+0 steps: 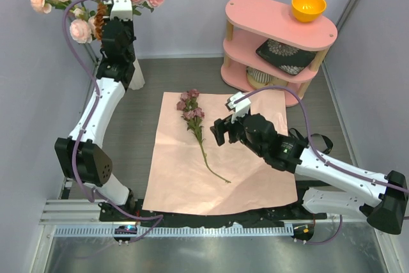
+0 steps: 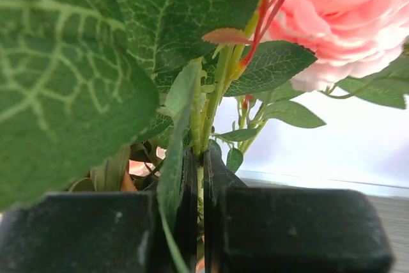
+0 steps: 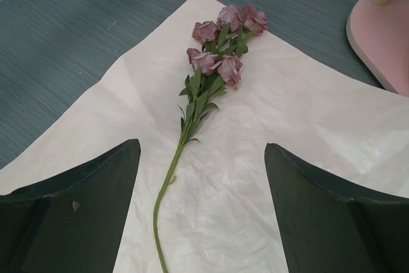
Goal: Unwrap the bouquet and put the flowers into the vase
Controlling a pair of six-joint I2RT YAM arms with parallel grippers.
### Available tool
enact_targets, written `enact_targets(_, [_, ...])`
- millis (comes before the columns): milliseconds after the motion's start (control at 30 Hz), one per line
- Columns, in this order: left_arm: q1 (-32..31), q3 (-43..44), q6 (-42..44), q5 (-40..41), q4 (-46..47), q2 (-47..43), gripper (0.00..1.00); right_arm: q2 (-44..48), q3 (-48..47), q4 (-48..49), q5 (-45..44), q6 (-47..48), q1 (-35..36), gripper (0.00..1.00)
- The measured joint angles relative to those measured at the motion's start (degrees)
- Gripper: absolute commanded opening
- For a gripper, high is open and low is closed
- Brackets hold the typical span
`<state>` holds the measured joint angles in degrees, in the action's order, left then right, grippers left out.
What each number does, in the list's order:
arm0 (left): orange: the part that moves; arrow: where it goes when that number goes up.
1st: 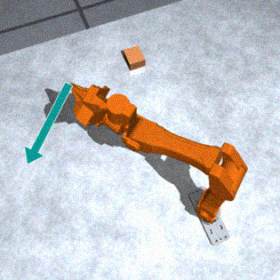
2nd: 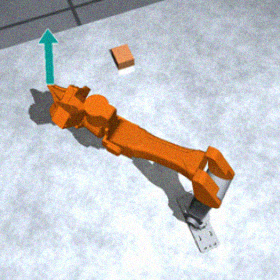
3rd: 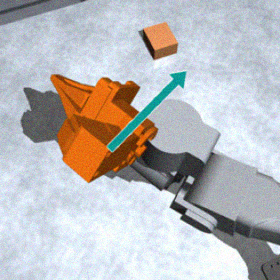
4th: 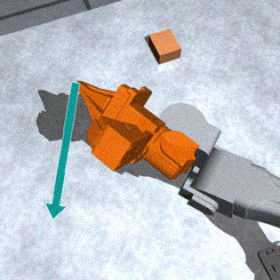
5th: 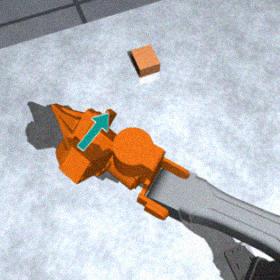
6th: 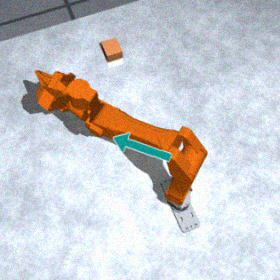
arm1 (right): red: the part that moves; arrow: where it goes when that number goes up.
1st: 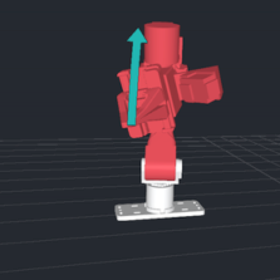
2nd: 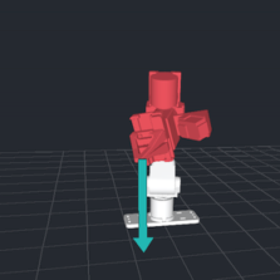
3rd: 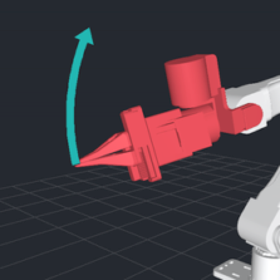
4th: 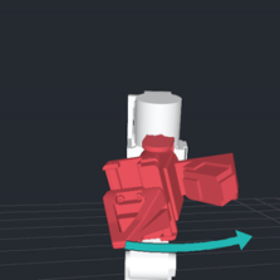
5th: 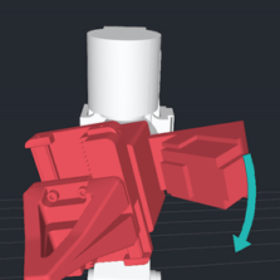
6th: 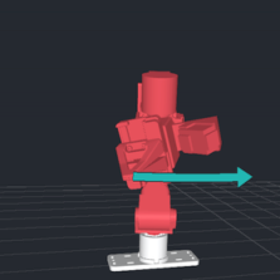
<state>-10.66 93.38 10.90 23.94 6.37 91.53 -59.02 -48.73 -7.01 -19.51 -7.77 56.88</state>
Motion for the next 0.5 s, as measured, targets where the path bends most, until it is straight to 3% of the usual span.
enact_targets(500, [0.9, -1.9, -6.0, 6.6, 2.3, 3.7, 0.00, -2.3, 0.0, 0.0, 2.7, -1.7, 0.0, 0.84])
